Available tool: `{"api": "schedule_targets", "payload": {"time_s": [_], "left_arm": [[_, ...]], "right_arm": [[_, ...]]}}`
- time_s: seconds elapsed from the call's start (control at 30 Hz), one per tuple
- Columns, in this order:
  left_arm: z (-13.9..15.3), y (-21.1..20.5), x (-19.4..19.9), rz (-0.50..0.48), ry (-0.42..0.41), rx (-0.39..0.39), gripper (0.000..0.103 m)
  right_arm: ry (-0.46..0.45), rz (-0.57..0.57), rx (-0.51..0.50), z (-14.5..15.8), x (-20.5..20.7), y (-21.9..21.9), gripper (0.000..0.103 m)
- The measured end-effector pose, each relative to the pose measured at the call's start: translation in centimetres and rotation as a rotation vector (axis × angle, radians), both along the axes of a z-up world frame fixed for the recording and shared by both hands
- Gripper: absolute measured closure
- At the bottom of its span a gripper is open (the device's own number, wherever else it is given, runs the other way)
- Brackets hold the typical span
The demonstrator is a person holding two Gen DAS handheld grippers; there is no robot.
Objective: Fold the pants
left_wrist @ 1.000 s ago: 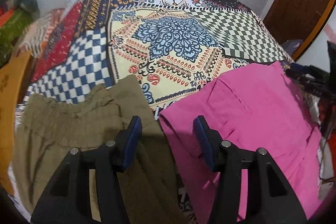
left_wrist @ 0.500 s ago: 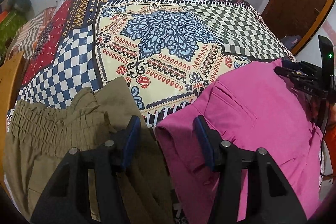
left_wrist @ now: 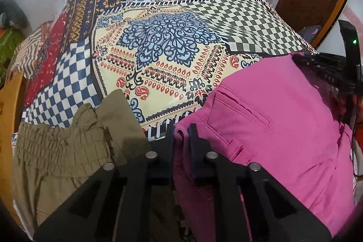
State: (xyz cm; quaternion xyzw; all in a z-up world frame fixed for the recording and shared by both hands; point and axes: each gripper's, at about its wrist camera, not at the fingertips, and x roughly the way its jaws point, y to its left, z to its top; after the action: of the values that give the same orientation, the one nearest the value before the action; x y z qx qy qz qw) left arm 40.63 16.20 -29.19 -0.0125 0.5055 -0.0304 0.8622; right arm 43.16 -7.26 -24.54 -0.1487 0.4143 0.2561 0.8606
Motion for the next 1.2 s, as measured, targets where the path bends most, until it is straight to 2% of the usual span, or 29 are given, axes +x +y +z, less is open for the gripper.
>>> {"api": "schedule_targets", "payload": {"time_s": [0.13, 0.27, 0.43, 0.53, 0.73, 1.03, 1.2], "left_arm": [[1.7, 0.2, -0.2, 0.019, -0.056, 0.037, 0.097], [3.8, 0.9, 0.2, 0.040, -0.100, 0.012, 0.097], [6.3, 0.3, 0.7, 0.044, -0.147, 0.043, 0.097], [7.6, 0.1, -0.1, 0.036, -0.168, 0.031, 0.097], [10.8, -0.9, -3.5, 0.019, -0.194, 0.025, 0.097], [15.9, -2.8, -10.3, 0.029, -0.252, 0.018, 0.097], [18.0, -3.6, -13.8, 0.041, -0.279, 0.001, 0.097]], "right_arm": [[-0.035, -0.021, 0.020, 1.3, 0.0, -0.4, 0.098], [-0.074, -0.052, 0.050, 3.2, 0.2, -0.7, 0.098], [-0.132, -0.113, 0.123, 6.1, 0.0, -1.5, 0.099], [-0.135, -0.114, 0.150, 7.4, -0.4, -1.9, 0.099], [-0.125, -0.114, 0.197, 9.9, -2.8, -3.4, 0.099], [-0.160, -0.102, 0.264, 15.0, -9.6, -6.1, 0.099], [-0.185, -0.083, 0.255, 16.9, -13.5, -7.1, 0.099]]}}
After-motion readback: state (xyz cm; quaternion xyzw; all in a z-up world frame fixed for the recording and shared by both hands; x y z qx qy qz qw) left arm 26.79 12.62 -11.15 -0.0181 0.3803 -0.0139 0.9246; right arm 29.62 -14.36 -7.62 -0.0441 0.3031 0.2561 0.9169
